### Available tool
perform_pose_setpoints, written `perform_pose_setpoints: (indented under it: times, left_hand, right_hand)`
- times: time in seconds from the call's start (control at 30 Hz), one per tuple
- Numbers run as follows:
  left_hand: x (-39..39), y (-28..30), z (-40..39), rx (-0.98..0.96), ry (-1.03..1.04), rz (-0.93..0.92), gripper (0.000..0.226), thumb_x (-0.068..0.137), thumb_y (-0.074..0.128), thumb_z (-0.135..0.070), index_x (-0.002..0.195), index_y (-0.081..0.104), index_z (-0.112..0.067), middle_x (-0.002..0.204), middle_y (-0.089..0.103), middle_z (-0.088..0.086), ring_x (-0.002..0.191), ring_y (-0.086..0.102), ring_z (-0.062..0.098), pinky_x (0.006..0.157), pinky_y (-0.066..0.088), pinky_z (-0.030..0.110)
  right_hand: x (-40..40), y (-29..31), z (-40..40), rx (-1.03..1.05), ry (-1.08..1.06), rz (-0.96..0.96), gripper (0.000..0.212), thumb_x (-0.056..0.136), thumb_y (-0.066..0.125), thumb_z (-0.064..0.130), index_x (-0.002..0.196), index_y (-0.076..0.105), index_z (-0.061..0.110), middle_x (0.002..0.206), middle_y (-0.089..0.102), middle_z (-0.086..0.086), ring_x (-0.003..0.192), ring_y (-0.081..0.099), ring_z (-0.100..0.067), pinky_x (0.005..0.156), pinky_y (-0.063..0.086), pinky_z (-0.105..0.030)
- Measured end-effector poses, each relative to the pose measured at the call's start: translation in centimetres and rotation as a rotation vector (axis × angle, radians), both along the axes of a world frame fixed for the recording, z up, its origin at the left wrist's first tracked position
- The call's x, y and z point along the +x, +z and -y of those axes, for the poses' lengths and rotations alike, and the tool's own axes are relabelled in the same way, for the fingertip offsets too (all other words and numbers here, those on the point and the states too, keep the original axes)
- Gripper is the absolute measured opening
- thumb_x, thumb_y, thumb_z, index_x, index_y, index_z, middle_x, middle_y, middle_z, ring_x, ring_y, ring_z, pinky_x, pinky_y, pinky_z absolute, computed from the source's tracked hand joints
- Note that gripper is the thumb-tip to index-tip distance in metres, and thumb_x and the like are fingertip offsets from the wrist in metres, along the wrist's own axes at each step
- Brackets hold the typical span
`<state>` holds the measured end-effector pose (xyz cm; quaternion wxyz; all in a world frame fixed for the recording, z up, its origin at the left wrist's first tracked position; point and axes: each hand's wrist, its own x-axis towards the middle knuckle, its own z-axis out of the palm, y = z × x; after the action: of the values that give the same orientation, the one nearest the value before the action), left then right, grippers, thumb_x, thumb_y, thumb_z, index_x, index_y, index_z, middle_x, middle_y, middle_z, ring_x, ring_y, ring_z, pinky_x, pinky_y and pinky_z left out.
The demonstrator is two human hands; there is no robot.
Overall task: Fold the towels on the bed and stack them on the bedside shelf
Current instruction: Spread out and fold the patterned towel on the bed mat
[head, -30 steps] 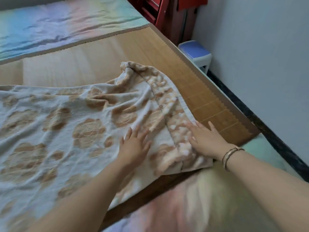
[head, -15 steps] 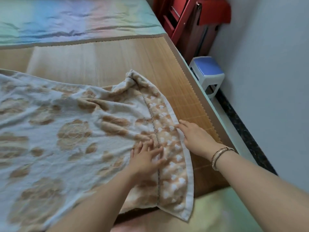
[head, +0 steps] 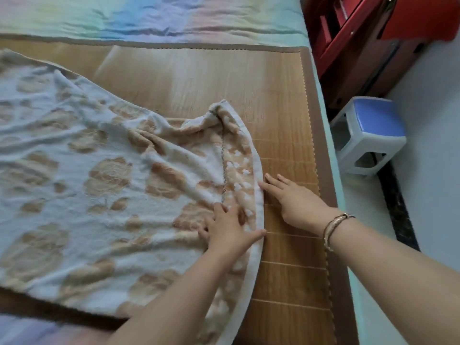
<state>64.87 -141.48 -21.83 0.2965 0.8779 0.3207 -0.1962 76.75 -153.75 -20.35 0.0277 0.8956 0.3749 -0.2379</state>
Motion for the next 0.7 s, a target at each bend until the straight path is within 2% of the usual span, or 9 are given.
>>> perform_pose_setpoints:
  times: [0.13, 0.2, 0.27, 0.33, 0.4, 0.47, 0.53, 0.63, 0.7]
  left_hand:
    - [0.5, -0.1, 1.3, 0.055, 0.096, 0.010, 0.053, 0.067, 0.066, -0.057, 0.110, 0.047, -0.033, 0.127, 0.029, -0.001, 0.122, 0.032, 0.032, 0.104, 0.021, 0.050]
    - [0.4, -0.1, 1.1, 0.055, 0.096, 0.023, 0.053, 0.067, 0.065, -0.052, 0.113, 0.047, -0.034, 0.126, 0.031, -0.002, 0.121, 0.033, 0.031, 0.103, 0.022, 0.048]
    - [0.2, -0.1, 0.2, 0.018, 0.084, 0.042, 0.054, 0.065, 0.066, -0.048, 0.113, 0.045, -0.036, 0.124, 0.031, -0.004, 0.119, 0.035, 0.029, 0.104, 0.024, 0.046]
    - [0.2, 0.0, -0.3, -0.046, 0.022, 0.002, 0.051, 0.064, 0.066, -0.039, 0.109, 0.043, -0.034, 0.118, 0.031, -0.004, 0.115, 0.037, 0.026, 0.102, 0.027, 0.047]
    - [0.4, 0.1, -1.2, -0.095, 0.000, -0.007, 0.037, 0.065, 0.065, -0.029, 0.096, 0.045, -0.029, 0.108, 0.035, -0.004, 0.105, 0.040, 0.020, 0.097, 0.031, 0.042]
    - [0.4, 0.3, -2.2, -0.193, 0.087, 0.047, 0.018, 0.068, 0.062, -0.016, 0.075, 0.046, -0.023, 0.087, 0.042, -0.005, 0.083, 0.046, 0.014, 0.078, 0.037, 0.032]
    - [0.5, 0.5, -3.7, -0.297, 0.236, 0.122, 0.022, 0.073, 0.059, -0.011, 0.062, 0.041, -0.018, 0.066, 0.041, -0.003, 0.063, 0.042, 0.012, 0.058, 0.033, 0.025]
    - [0.1, 0.9, -4.6, -0.319, 0.354, 0.167, 0.021, 0.085, 0.052, -0.016, 0.067, 0.042, -0.018, 0.071, 0.046, 0.000, 0.066, 0.044, 0.014, 0.060, 0.035, 0.027]
    - [-0.3, 1.0, -3.9, -0.270, 0.393, 0.205, 0.016, 0.089, 0.049, -0.019, 0.075, 0.041, -0.018, 0.078, 0.046, 0.000, 0.070, 0.043, 0.015, 0.064, 0.035, 0.029]
  right_hand:
    - [1.0, 0.4, 0.7, -0.028, 0.110, 0.003, 0.078, 0.089, 0.043, 0.001, 0.151, 0.010, 0.035, 0.160, 0.007, 0.006, 0.146, 0.015, -0.019, 0.114, 0.030, -0.039]
    - [1.8, 0.8, -0.2, 0.001, 0.173, 0.088, 0.068, 0.089, 0.046, 0.006, 0.148, 0.022, 0.029, 0.153, 0.029, 0.002, 0.132, 0.038, -0.023, 0.104, 0.039, -0.037]
    - [2.4, 1.1, -1.4, 0.035, 0.288, 0.223, 0.066, 0.089, 0.049, 0.010, 0.147, 0.022, 0.025, 0.139, 0.042, 0.001, 0.114, 0.048, -0.022, 0.093, 0.042, -0.034]
    - [3.0, 0.8, -1.7, 0.025, 0.350, 0.269, 0.074, 0.088, 0.052, 0.010, 0.150, 0.013, 0.024, 0.133, 0.042, 0.001, 0.110, 0.048, -0.022, 0.092, 0.041, -0.033]
    - [3.6, 0.4, -2.3, 0.021, 0.406, 0.331, 0.077, 0.086, 0.054, 0.010, 0.149, 0.012, 0.024, 0.136, 0.038, -0.002, 0.113, 0.046, -0.022, 0.094, 0.040, -0.033]
    - [4.7, 0.0, -3.1, 0.031, 0.407, 0.379, 0.069, 0.086, 0.053, 0.011, 0.146, 0.021, 0.021, 0.141, 0.031, -0.005, 0.119, 0.041, -0.025, 0.095, 0.040, -0.035]
    - [6.2, -0.8, -4.4, 0.066, 0.405, 0.440, 0.059, 0.086, 0.051, 0.012, 0.141, 0.032, 0.020, 0.146, 0.028, -0.007, 0.124, 0.036, -0.029, 0.101, 0.036, -0.040]
    - [8.1, -1.8, -6.5, 0.150, 0.472, 0.457, 0.058, 0.084, 0.056, 0.010, 0.139, 0.042, 0.019, 0.153, 0.027, -0.009, 0.138, 0.030, -0.032, 0.111, 0.027, -0.049]
    - [9.7, -2.3, -8.2, 0.212, 0.534, 0.417, 0.056, 0.090, 0.051, 0.012, 0.144, 0.037, 0.021, 0.155, 0.027, -0.004, 0.145, 0.020, -0.025, 0.116, 0.017, -0.048]
